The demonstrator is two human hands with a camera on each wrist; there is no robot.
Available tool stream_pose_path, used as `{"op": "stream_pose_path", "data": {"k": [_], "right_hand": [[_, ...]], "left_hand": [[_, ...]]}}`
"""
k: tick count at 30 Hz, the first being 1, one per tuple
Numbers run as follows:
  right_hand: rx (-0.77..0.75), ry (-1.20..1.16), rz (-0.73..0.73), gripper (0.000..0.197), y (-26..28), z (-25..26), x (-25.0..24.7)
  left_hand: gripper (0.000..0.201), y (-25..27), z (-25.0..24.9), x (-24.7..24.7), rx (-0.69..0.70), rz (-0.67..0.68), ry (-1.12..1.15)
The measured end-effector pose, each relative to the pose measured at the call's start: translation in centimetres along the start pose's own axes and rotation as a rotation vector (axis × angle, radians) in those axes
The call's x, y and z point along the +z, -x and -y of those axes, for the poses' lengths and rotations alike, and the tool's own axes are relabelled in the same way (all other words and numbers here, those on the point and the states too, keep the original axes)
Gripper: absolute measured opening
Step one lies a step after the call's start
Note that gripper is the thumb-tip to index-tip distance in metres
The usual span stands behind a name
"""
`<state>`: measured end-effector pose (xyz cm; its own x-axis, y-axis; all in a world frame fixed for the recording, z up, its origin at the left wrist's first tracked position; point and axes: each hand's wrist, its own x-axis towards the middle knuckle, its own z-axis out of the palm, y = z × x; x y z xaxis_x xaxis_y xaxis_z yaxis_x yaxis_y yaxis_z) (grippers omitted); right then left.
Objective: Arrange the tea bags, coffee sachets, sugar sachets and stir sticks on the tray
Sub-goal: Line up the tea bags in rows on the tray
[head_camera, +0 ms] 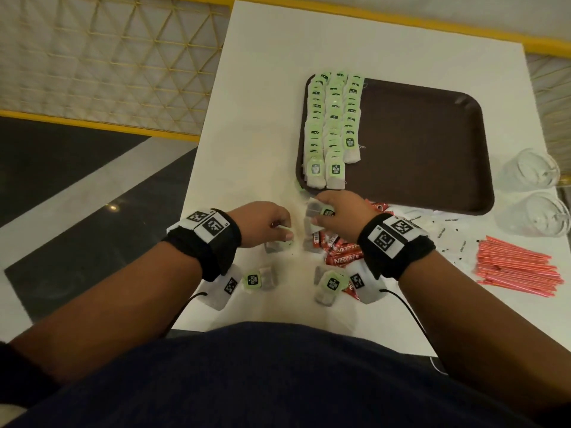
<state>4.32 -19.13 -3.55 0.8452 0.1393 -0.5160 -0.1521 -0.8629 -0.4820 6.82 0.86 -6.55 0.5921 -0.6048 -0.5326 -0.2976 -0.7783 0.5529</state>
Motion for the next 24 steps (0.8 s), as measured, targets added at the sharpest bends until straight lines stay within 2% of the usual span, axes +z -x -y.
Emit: {"op": "stream_pose_path", "data": {"k": [5, 10, 15, 24], "right_hand": [[-0.019, 0.083, -0.005, 0.045, 1.0, -0.3, -0.1], [-0.003, -0.003, -0.055, 0.035, 0.8, -1.2, 0.0], [0.013, -0.092, -0.136, 0.035, 0.7, -1.5, -0.1], [-0.025, -0.073, -0.138, 0.019, 0.5, -1.8, -0.3]], "left_hand": [[0.038, -1.1, -0.3, 0.8, -0.009, -0.054, -0.184], [0.056, -0.9, -0.8, 1.2, -0.109, -0.053, -0.315], [0.052, -0.9, -1.3, 1.7, -0.228, -0.046, -0.257], [0.04, -1.1, -1.1, 1.7, -0.275, 0.0, -0.252]]}}
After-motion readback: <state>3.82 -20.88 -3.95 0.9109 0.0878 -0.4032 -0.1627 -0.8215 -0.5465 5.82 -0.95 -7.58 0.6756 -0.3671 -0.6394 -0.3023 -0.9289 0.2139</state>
